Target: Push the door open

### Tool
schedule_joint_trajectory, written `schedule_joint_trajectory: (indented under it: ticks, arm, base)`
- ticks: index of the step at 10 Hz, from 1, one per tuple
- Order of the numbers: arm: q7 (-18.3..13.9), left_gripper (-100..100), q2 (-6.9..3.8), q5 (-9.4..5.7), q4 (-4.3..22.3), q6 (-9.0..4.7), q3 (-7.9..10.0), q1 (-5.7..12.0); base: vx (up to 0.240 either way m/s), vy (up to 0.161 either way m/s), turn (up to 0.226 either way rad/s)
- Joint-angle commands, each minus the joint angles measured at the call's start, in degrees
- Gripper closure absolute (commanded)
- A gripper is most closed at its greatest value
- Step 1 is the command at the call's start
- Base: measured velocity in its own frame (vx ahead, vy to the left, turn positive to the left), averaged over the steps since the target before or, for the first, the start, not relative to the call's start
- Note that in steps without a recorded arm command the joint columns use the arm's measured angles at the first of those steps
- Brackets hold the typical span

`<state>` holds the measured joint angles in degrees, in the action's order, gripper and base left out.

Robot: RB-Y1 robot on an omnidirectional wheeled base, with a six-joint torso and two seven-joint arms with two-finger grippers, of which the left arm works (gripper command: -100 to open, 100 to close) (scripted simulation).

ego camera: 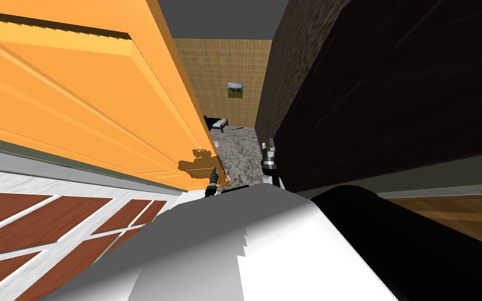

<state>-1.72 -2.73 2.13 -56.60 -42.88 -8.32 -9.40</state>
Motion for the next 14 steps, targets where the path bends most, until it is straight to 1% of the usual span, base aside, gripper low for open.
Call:
schedule_joint_trajectory:
  ticks: [1,2,3,8,9,14]
  arm:
    - [0.13,-100,0.62,-0.08,0.39,-0.21,0.23,0.29]
    - [0.08,-100,0.38,-0.05,0.29,-0.14,0.14,0.12]
    - [0.08,100,0.38,-0.05,0.29,-0.14,0.14,0.12]
    - [0.08,100,0.38,-0.05,0.29,-0.14,0.14,0.12]
    - [0.34,100,-0.15,-0.37,0.52,0.05,0.87,0.19]
    - [1.09,100,-1.25,-1.54,0.86,0.18,3.43,0.66]
  base:
    - [0.202,-0.04,-0.009]
    - [0.078,-0.016,0.015]
    - [-0.017,0.0,-0.012]
    - [-0.013,0.003,-0.003]
    - [0.107,-0.004,0.024]
    - [0.19,-0.067,0.047]
